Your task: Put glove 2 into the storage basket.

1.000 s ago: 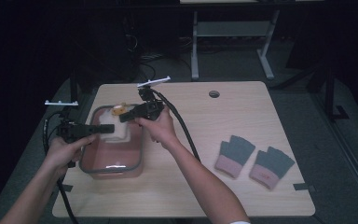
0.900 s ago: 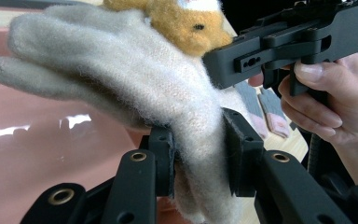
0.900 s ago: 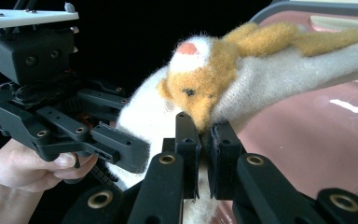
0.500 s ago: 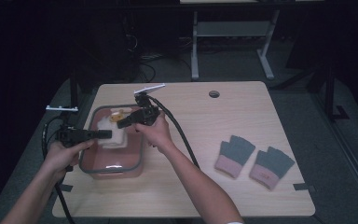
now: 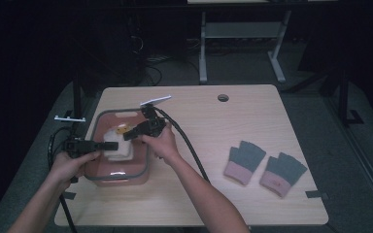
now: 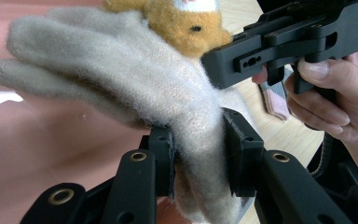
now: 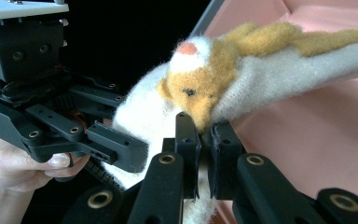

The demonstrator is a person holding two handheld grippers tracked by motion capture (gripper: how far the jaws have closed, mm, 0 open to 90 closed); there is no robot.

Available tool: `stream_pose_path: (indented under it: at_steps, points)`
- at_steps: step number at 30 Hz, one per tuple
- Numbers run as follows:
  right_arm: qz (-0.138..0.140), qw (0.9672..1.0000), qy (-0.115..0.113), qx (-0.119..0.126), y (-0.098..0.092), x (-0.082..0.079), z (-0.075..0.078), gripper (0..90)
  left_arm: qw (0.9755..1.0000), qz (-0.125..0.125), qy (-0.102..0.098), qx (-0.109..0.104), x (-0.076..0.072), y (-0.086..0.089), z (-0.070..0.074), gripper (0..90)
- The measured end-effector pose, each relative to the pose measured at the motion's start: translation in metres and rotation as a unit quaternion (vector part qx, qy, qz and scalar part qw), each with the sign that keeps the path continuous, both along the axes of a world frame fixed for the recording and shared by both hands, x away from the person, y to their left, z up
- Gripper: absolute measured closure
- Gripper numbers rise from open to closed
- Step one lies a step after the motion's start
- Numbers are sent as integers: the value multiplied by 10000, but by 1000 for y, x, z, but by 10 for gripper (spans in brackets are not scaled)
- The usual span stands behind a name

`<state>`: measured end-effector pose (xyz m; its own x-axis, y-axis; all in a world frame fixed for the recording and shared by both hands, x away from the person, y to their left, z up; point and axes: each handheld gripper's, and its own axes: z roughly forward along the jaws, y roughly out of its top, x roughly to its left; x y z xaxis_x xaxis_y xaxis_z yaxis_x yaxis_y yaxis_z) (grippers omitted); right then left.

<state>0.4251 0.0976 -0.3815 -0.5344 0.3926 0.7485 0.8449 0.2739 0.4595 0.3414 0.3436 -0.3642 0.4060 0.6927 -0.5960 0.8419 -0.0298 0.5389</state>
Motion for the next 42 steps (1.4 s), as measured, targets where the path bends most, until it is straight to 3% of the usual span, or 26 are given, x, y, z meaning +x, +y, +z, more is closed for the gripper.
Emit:
stream_pose_path:
  at_steps: [16,25,34,42]
  points:
    - [3,9995,162,-258,5,0,-20,836,9996,27,238,135,1,-1,-19,674]
    - [97,9978,-23,-650,12,-3,-23,829,9992,62,317,232,0,-1,-29,674]
    - [217,9936,-216,-1088,17,-5,-19,776,9979,74,360,525,0,-4,-33,674]
    - [298,9895,-243,-1394,14,-6,-16,708,9953,48,457,851,2,-11,-40,673]
